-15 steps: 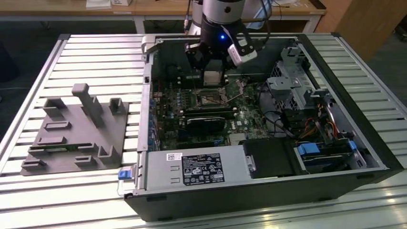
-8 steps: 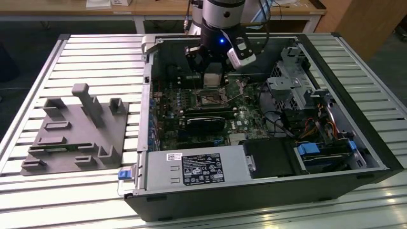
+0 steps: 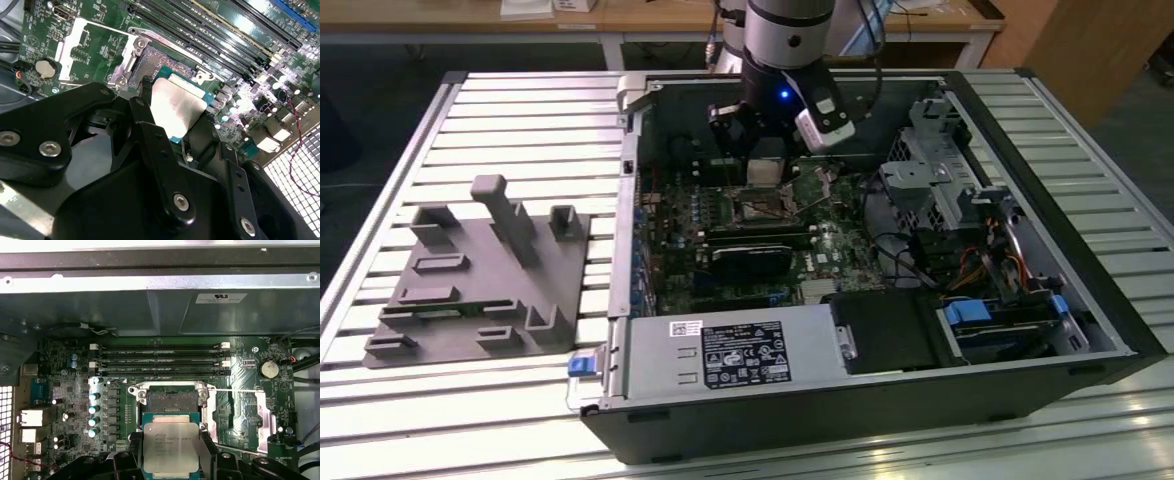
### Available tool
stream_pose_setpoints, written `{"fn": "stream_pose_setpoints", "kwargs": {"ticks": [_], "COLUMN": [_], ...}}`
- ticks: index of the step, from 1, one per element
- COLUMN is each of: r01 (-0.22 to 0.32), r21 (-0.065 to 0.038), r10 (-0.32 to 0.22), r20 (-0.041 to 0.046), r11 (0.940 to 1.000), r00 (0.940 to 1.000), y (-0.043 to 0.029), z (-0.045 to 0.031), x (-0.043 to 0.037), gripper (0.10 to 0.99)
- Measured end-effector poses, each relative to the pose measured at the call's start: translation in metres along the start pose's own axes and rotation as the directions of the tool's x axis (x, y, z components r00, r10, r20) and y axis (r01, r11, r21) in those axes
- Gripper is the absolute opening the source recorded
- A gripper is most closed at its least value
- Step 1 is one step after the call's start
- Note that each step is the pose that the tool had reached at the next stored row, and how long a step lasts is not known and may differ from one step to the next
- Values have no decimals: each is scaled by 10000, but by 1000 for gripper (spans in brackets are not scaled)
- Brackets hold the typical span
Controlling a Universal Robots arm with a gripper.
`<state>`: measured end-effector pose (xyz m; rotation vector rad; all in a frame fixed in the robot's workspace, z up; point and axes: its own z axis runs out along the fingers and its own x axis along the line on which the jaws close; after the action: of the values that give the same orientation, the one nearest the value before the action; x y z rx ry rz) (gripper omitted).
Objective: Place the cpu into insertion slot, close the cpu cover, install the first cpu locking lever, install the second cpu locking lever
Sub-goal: 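Place the cpu into insertion slot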
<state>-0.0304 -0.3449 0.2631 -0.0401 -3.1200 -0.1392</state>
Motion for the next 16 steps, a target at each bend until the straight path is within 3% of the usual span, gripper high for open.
{"fn": "stream_pose_setpoints", "kwargs": {"ticks": [4, 9, 16], "r01": [-69, -759, -1775], "r21": [1, 6, 41], "r10": [69, 759, 1774], "r20": [7, 69, 168], "r11": [10000, 9971, 9841], "r00": [10000, 9971, 9840], "y": [0, 0, -1], "z": [1, 6, 12], "x": [0, 0, 0], "gripper": [537, 537, 537]}}
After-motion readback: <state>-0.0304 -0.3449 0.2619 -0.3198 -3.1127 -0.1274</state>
